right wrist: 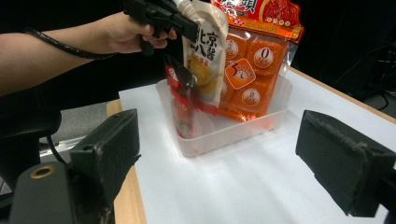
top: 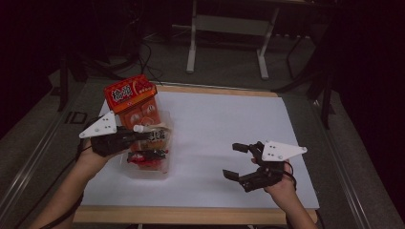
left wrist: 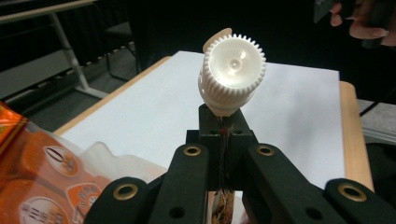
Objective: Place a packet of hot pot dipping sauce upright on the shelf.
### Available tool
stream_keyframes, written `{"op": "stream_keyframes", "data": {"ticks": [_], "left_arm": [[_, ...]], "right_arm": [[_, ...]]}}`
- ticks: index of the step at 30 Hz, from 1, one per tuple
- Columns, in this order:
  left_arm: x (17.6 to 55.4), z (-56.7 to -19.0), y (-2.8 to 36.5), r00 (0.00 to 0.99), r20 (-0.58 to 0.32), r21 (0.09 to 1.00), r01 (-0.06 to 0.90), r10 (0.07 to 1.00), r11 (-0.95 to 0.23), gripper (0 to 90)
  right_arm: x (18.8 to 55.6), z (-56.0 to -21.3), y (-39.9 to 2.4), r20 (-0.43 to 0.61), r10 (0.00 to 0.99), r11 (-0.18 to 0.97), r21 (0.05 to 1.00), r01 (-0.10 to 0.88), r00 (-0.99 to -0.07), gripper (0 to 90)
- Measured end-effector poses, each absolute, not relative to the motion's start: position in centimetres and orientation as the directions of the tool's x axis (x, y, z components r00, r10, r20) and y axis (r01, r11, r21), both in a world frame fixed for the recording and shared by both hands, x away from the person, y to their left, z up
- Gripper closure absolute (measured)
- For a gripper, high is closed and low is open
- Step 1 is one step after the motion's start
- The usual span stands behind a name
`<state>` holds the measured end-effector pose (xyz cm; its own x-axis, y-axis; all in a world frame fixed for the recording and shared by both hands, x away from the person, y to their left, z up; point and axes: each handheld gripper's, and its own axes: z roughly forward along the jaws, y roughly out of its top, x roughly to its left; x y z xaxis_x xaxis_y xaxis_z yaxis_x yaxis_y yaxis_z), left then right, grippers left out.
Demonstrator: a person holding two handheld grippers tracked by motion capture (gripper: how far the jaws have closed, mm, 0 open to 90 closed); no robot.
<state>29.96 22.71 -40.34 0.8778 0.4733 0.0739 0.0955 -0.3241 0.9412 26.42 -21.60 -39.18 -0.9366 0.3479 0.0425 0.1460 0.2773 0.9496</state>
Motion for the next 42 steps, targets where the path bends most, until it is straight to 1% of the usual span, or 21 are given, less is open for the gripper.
{"op": "stream_keyframes", "data": {"ticks": [12, 18, 21, 28, 33, 35, 42], "left_arm": [[29.5, -40.6, 22.7, 0.888, 0.065, 0.935, 0.105, 0.455, -0.337, 89.5], [29.3, -40.4, 22.5, 0.899, 0.067, 0.929, 0.102, 0.432, -0.356, 89.5], [29.3, -40.5, 22.2, 0.895, 0.082, 0.918, 0.103, 0.439, -0.383, 89.4], [29.7, -40.7, 22.1, 0.882, 0.100, 0.919, 0.095, 0.460, -0.382, 89.4], [30.1, -40.6, 21.9, 0.884, 0.101, 0.915, 0.098, 0.456, -0.392, 89.4], [30.1, -40.5, 21.8, 0.875, 0.124, 0.910, 0.088, 0.469, -0.405, 89.4], [30.4, -40.8, 21.7, 0.879, 0.118, 0.903, 0.098, 0.462, -0.418, 89.4]], "right_arm": [[26.5, -39.2, -21.6, 0.046, 0.349, 0.277, 0.949, 0.150, -0.936, 13.5], [26.6, -39.2, -21.7, 0.059, 0.347, 0.270, 0.950, 0.160, -0.936, 13.6], [26.6, -39.2, -21.7, 0.058, 0.347, 0.271, 0.949, 0.159, -0.936, 13.6], [26.6, -39.3, -21.6, 0.060, 0.346, 0.271, 0.949, 0.161, -0.936, 13.6], [26.7, -39.4, -21.7, 0.064, 0.346, 0.272, 0.948, 0.165, -0.936, 13.6], [26.7, -39.4, -21.7, 0.065, 0.345, 0.274, 0.947, 0.167, -0.936, 13.6], [26.7, -39.4, -21.7, 0.067, 0.342, 0.274, 0.947, 0.168, -0.937, 13.6]]}}
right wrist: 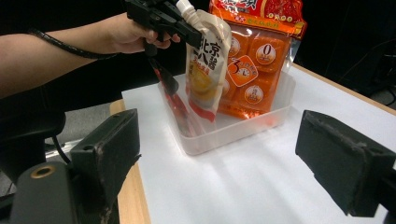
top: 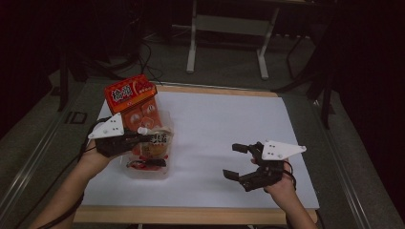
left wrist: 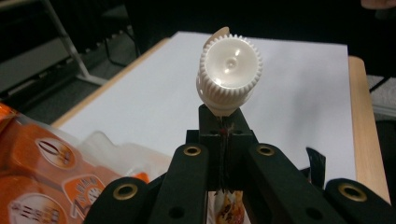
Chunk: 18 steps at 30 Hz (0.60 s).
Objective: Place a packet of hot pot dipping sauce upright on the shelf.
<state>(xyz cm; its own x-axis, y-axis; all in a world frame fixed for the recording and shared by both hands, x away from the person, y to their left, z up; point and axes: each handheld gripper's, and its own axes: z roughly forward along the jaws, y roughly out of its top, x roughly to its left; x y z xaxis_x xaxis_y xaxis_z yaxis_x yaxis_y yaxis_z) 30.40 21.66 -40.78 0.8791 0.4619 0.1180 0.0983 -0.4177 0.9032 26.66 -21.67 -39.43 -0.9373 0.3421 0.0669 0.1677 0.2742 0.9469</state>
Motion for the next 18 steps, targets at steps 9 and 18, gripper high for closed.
{"op": "stream_keyframes", "data": {"ticks": [9, 18], "left_arm": [[30.3, -41.9, 22.2, 0.875, 0.082, 0.921, 0.116, 0.476, -0.373, 89.4], [30.0, -42.0, 21.5, 0.892, 0.073, 0.916, 0.117, 0.447, -0.384, 89.5]], "right_arm": [[26.6, -39.6, -21.5, 0.072, 0.332, 0.283, 0.943, 0.172, -0.941, 13.7], [26.6, -39.7, -21.3, 0.074, 0.328, 0.289, 0.941, 0.175, -0.942, 13.7]]}}
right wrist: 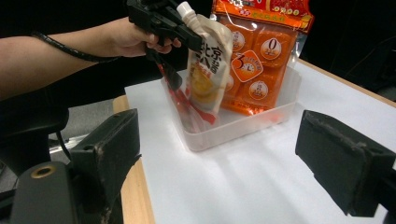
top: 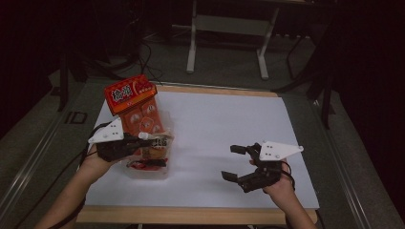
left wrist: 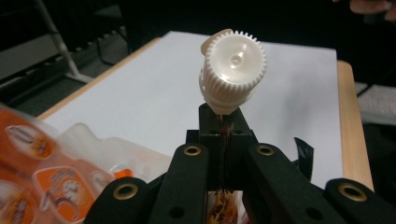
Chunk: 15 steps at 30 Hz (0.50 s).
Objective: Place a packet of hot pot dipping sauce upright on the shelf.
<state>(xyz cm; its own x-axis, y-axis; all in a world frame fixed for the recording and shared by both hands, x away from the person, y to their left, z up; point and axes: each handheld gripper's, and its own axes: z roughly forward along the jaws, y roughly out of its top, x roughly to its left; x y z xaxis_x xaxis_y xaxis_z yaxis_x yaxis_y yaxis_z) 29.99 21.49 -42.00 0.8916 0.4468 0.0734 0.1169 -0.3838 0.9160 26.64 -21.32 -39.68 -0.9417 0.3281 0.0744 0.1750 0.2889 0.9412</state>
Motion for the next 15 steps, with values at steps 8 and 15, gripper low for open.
{"op": "stream_keyframes", "data": {"ticks": [8, 15], "left_arm": [[30.5, -42.0, 20.4, 0.907, 0.063, 0.903, 0.127, 0.417, -0.411, 89.5], [31.1, -41.0, 20.6, 0.904, 0.087, 0.905, 0.104, 0.419, -0.412, 89.5]], "right_arm": [[26.7, -39.8, -21.4, 0.078, 0.327, 0.297, 0.938, 0.181, -0.942, 13.7], [26.7, -39.7, -21.7, 0.081, 0.328, 0.287, 0.941, 0.181, -0.941, 13.7]]}}
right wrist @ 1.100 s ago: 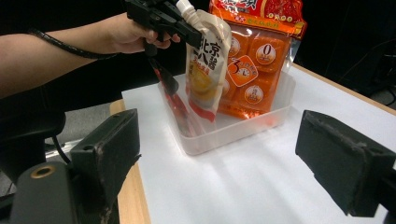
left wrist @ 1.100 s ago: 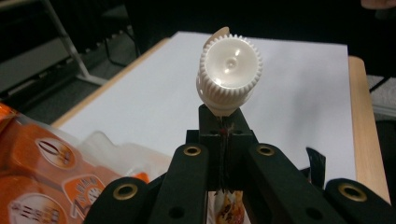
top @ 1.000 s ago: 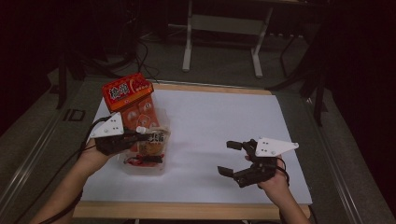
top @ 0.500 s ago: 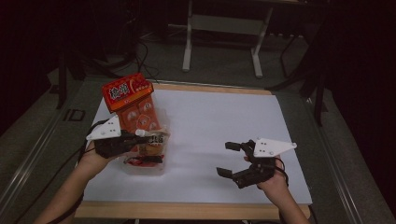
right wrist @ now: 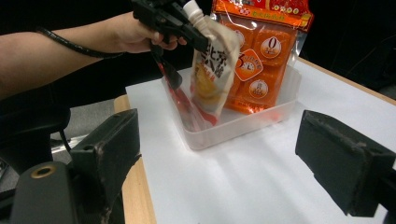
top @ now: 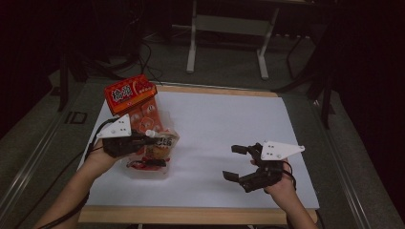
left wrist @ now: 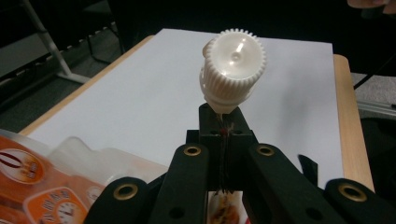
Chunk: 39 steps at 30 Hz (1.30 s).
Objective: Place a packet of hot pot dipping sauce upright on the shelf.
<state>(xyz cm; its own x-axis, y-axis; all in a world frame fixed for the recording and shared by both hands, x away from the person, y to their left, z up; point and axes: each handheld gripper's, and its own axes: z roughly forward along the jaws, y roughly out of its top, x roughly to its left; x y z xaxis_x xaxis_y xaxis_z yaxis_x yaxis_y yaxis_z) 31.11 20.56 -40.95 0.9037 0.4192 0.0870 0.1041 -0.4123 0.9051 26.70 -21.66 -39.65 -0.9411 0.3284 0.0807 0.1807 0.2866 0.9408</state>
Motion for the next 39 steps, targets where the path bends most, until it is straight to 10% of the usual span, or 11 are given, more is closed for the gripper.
{"op": "stream_keyframes", "data": {"ticks": [24, 39], "left_arm": [[31.2, -43.9, 20.7, 0.927, 0.061, 0.845, 0.148, 0.369, -0.513, 88.1], [30.7, -42.6, 21.5, 0.899, 0.018, 0.900, 0.176, 0.437, -0.398, 46.5]], "right_arm": [[26.8, -39.9, -21.5, 0.089, 0.320, 0.298, 0.935, 0.190, -0.943, 13.7], [26.7, -39.9, -21.2, 0.084, 0.315, 0.306, 0.934, 0.185, -0.945, 13.7]]}}
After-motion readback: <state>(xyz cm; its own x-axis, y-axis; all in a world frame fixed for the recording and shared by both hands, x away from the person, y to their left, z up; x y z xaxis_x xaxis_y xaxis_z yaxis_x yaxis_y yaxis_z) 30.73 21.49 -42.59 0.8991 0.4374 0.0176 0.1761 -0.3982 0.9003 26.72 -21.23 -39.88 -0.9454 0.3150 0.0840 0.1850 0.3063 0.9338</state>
